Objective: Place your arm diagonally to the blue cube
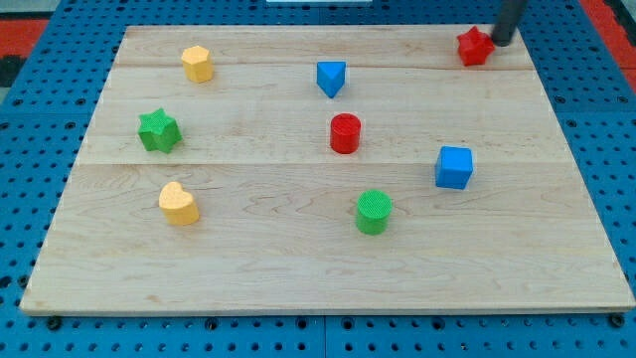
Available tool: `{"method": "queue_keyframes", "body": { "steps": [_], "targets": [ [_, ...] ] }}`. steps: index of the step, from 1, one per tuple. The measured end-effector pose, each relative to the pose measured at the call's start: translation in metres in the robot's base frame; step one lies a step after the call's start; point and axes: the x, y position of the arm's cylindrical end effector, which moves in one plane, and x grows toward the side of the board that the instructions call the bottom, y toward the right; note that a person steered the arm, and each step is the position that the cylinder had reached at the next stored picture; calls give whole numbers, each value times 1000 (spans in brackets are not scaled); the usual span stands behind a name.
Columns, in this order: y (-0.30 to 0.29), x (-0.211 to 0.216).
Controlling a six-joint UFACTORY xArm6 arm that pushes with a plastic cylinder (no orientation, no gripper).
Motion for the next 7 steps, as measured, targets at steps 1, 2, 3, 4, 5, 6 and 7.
{"method": "queue_keyframes", "body": {
  "steps": [1, 2, 3, 4, 5, 6, 7],
  "targets": [
    [-28, 42],
    [-22, 39],
    [-14, 39],
    [11, 39],
    [24, 39],
    [32, 39],
    [32, 39]
  ]
}}
